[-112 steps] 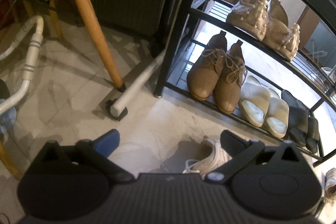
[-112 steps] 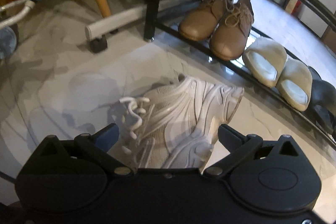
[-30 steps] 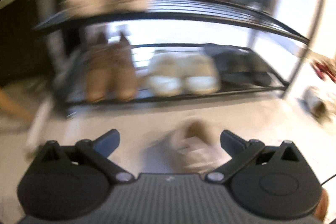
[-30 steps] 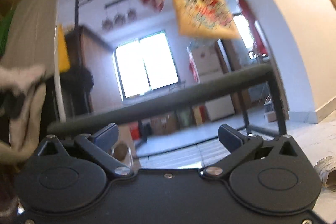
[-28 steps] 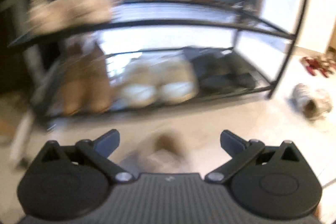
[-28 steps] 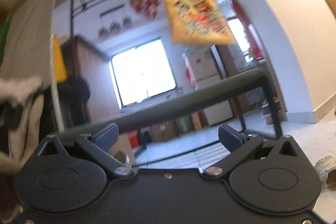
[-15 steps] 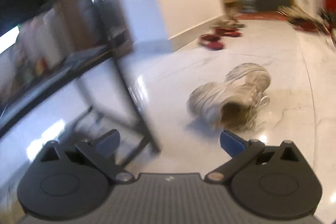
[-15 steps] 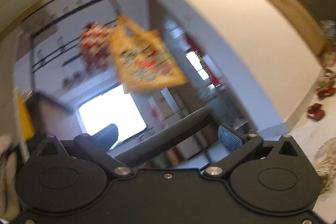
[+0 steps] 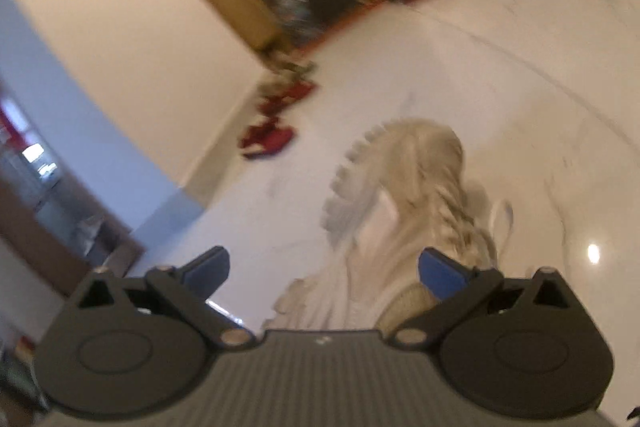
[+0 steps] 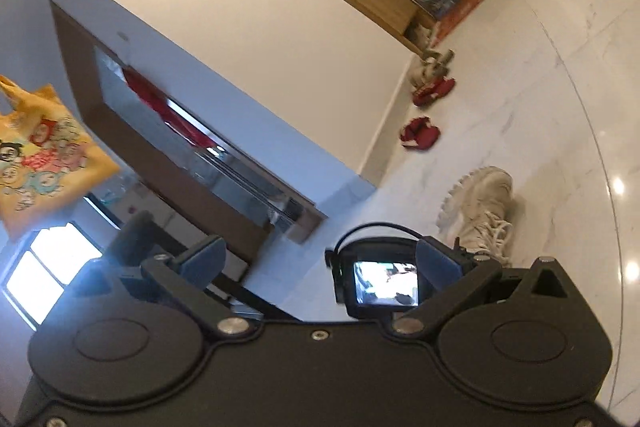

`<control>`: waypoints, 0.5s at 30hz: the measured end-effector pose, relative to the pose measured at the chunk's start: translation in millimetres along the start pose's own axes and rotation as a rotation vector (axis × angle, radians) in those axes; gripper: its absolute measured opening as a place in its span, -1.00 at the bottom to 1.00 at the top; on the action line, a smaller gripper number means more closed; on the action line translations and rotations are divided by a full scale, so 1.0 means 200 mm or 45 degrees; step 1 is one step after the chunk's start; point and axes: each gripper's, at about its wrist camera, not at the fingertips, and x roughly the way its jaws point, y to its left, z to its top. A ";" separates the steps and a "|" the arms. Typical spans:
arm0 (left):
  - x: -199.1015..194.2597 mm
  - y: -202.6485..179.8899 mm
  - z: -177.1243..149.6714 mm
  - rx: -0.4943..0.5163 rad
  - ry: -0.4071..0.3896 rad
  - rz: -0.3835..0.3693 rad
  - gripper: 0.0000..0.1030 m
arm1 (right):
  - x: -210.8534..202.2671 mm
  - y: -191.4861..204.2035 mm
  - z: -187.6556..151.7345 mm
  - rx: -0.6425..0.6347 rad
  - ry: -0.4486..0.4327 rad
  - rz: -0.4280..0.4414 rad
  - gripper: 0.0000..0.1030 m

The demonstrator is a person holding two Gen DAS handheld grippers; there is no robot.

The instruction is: Organize scattered shoes

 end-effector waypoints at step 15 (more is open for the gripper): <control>0.04 0.16 -0.08 0.068 0.083 -0.278 0.98 | 0.17 -0.23 -0.02 0.007 0.189 -0.197 1.00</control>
